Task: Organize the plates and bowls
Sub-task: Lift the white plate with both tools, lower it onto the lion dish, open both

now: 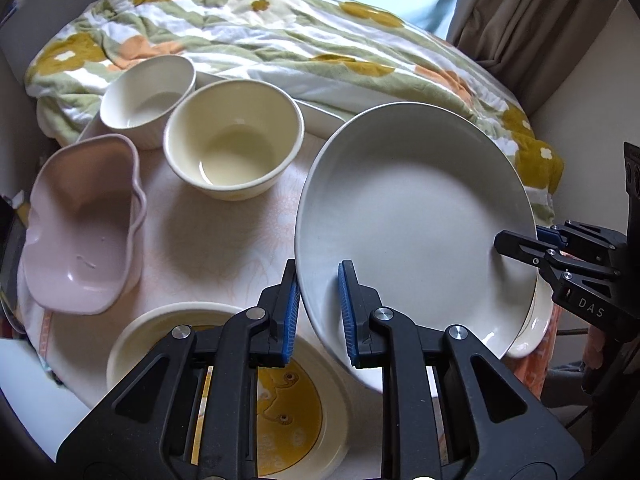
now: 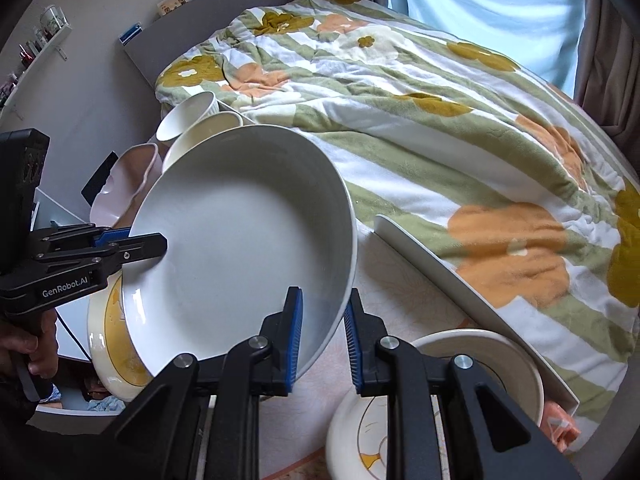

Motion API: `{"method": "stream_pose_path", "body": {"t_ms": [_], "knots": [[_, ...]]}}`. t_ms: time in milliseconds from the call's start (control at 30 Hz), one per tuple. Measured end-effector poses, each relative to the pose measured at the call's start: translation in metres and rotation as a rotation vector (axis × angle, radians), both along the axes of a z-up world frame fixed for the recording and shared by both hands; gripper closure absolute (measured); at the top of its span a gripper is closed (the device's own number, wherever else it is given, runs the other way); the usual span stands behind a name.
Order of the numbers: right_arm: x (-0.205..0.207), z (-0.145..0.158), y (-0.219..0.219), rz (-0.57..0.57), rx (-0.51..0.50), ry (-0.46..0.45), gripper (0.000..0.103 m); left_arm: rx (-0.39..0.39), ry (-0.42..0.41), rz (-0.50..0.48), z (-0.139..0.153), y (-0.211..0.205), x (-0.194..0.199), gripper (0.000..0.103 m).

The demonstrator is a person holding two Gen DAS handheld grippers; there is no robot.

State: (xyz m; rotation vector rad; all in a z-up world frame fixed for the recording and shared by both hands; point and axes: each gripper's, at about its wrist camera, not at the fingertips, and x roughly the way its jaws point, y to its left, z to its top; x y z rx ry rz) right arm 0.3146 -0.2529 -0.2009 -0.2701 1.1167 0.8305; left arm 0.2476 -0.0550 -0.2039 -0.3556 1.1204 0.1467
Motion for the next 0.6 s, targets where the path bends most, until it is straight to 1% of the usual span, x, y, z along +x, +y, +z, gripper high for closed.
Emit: {"method": "stream_pose_path", "body": {"t_ms": [167,300,467,600], "knots": [[-0.035,0.022,0.016,-0.018,-0.003,-0.03,0.084,0.007,-0.038,-0.021,0.023,0.02,-0.031,0.086],[-0.067,0.03,0.03,-0.074,0.012,-0.038,0.084,0.01,-0.049,-0.078,0.031,0.042,-0.057,0.086],[-0.114,0.025,0.048,-0.206,0.037,0.001,0.084,0.002,-0.018,-0.179,0.019,0.07,-0.088,0.086],[-0.149,0.006,0.061,-0.309,0.045,0.038,0.084,0.006,0.017,-0.264,0.002,0.085,-0.106,0.086]]}}
